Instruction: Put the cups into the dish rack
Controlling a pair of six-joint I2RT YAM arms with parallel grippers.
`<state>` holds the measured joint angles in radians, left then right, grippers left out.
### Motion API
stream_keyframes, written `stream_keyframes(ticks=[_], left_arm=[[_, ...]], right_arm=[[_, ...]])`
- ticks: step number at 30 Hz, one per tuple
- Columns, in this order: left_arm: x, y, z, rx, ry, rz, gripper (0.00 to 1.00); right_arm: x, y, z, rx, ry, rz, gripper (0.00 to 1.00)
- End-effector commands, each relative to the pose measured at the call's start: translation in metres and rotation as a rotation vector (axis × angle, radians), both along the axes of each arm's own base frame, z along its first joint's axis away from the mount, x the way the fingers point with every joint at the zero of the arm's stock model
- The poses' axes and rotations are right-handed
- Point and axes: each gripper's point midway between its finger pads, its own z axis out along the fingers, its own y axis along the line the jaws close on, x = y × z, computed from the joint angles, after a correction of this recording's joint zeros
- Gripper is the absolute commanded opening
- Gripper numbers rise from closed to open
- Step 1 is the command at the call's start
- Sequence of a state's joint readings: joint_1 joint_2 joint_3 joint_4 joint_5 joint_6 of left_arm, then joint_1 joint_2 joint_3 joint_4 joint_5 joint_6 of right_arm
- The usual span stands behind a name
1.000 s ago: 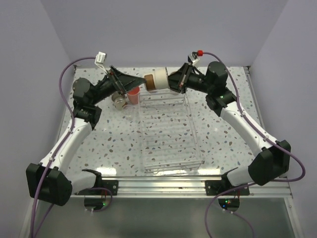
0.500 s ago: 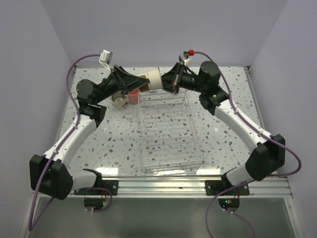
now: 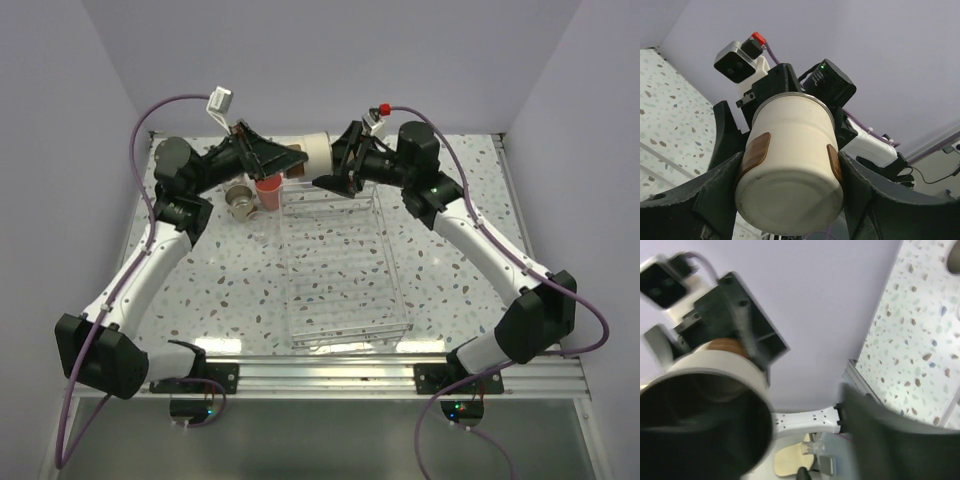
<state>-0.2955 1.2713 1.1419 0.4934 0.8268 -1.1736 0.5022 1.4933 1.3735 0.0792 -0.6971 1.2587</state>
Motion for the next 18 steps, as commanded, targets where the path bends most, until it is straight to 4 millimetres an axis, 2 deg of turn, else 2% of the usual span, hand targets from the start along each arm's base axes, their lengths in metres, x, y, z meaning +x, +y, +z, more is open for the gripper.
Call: stream_keyframes(ticks=[1, 2, 3, 4, 6, 7, 9, 10, 12, 13, 15, 17, 18], left_arm=[[0.006, -0.001, 0.006, 0.126, -0.047, 0.040, 0.00], [0.013, -0.001, 0.001, 0.157, -0.056, 0.052, 0.00], [0.017, -0.001, -0.001, 0.173, -0.052, 0.062, 0.00], [0.022, -0.002, -0.003, 0.195, -0.031, 0.065, 0.00], [0.031, -0.002, -0.009, 0.242, -0.046, 0.082, 0.00], [0.033, -0.001, -0.010, 0.276, -0.015, 0.087, 0.00], [0.053, 0.000, -0.028, 0.363, -0.018, 0.126, 0.00], [0.060, 0.002, -0.036, 0.411, 0.025, 0.137, 0.00], [0.076, 0.009, -0.050, 0.508, 0.007, 0.194, 0.00], [0.082, 0.011, -0.063, 0.561, 0.051, 0.201, 0.00], [0.096, 0.018, -0.083, 0.662, 0.056, 0.246, 0.00], [0.103, 0.015, -0.115, 0.767, 0.096, 0.226, 0.00], [0.109, 0.013, -0.139, 0.829, 0.143, 0.218, 0.00]], right_arm=[[-0.002, -0.019, -0.035, -0.225, 0.017, -0.071, 0.92], [-0.003, -0.029, -0.041, -0.291, -0.015, -0.097, 0.98], [0.003, -0.039, -0.046, -0.345, -0.015, -0.161, 0.98], [-0.001, -0.050, -0.062, -0.420, 0.014, -0.175, 0.98], [0.005, -0.075, -0.070, -0.515, 0.025, -0.274, 0.98], [-0.002, -0.089, -0.083, -0.592, 0.070, -0.294, 0.98], [-0.003, -0.112, -0.088, -0.698, 0.070, -0.364, 0.98], [-0.006, -0.134, -0.101, -0.803, 0.097, -0.418, 0.98], [-0.012, -0.151, -0.105, -0.873, 0.104, -0.459, 0.98], [-0.014, -0.162, -0.109, -0.925, 0.106, -0.480, 0.98], [-0.019, -0.171, -0.112, -0.958, 0.099, -0.493, 0.98], [-0.025, -0.180, -0.113, -0.988, 0.087, -0.509, 0.98], [-0.030, -0.186, -0.110, -0.994, 0.077, -0.522, 0.98]])
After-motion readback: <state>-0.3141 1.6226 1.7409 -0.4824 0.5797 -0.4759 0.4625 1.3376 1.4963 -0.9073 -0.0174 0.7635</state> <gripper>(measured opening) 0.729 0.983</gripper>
